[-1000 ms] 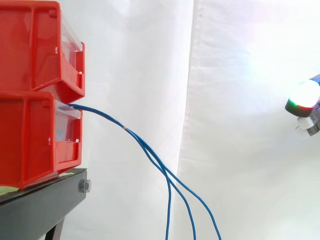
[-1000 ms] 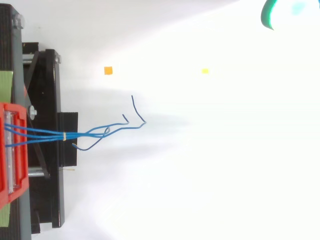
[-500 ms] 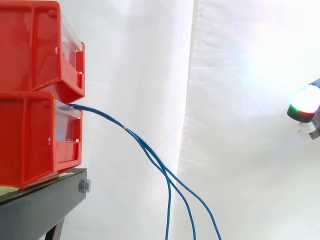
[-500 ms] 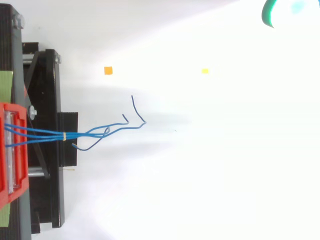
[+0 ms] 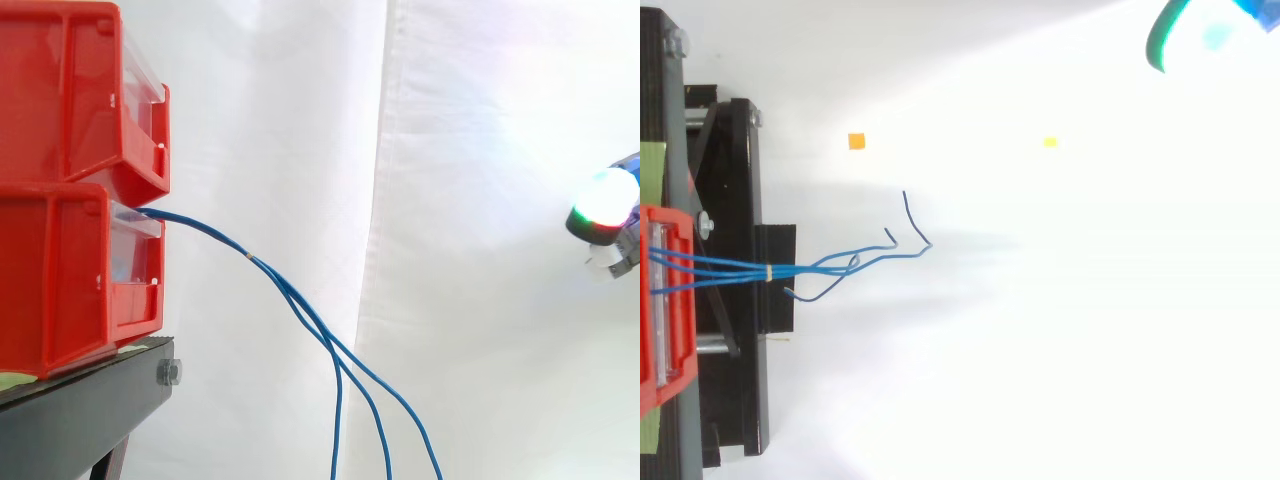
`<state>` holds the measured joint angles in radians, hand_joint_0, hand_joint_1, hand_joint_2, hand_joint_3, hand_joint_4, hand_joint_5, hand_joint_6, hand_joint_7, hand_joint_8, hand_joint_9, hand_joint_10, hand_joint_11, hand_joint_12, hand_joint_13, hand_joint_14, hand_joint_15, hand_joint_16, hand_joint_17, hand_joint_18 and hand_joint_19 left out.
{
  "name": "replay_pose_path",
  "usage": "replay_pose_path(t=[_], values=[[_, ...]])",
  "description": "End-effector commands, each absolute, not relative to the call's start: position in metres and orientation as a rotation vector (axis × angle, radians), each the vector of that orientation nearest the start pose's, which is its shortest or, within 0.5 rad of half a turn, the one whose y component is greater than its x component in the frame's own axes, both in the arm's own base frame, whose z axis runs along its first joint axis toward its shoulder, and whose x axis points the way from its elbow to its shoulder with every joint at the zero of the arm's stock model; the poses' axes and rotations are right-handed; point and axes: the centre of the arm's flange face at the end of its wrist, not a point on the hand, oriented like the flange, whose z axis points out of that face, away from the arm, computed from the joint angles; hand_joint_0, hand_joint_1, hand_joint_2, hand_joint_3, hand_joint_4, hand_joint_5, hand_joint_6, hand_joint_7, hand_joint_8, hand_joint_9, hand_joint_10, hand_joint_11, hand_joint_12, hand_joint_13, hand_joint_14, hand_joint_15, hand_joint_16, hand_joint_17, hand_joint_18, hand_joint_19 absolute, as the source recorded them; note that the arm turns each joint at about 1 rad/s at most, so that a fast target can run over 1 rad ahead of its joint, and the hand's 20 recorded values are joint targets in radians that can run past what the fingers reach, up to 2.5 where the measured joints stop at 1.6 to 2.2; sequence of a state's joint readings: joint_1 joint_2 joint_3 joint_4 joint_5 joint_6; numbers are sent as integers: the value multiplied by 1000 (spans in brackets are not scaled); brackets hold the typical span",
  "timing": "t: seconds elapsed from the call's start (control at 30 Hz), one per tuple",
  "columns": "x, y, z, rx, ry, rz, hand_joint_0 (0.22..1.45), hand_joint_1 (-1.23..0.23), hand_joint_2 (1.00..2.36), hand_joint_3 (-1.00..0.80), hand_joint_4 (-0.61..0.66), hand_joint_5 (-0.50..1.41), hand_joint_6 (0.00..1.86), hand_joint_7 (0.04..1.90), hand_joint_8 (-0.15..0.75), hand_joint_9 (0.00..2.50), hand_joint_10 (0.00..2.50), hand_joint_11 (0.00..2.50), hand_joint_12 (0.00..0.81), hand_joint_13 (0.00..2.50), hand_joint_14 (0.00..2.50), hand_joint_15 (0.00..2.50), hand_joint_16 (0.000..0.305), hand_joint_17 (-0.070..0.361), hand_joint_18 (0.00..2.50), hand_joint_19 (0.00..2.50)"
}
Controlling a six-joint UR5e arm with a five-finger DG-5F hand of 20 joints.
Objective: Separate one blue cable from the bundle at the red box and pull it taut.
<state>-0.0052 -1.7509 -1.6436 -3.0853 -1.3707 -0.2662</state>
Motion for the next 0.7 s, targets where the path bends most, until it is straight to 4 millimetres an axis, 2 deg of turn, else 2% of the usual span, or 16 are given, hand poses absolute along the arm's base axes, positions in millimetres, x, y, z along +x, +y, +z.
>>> replay_pose_path(t=[0.0,0.07,0.13,0.2,0.33,0.47,0.67], values=[[567,-146,354,1143,1309,782,537,-587,1000,-500,224,-228,503,810,267,396,5,164,296,184,4,116,48,108,244,491],[589,-140,345,1147,1327,782,539,-586,1000,-500,224,-228,503,810,267,399,5,172,298,186,5,120,48,108,251,490],[600,-138,341,1149,1334,784,539,-587,1000,-500,223,-229,503,810,267,401,5,173,298,188,4,111,48,108,252,494],[624,-134,332,1153,1346,783,540,-587,1000,-500,223,-229,503,811,266,406,5,188,298,188,4,114,48,107,253,491],[635,-129,322,1150,1353,787,543,-591,1000,-500,221,-228,503,811,266,410,6,197,300,193,4,117,47,107,254,491],[642,-124,327,1129,1289,788,545,-591,1000,-500,222,-227,503,813,265,414,6,202,300,194,4,121,47,107,255,499],[645,-117,321,1115,1308,746,546,-594,1000,-500,223,-225,503,811,265,420,6,209,302,198,5,118,47,106,264,491]])
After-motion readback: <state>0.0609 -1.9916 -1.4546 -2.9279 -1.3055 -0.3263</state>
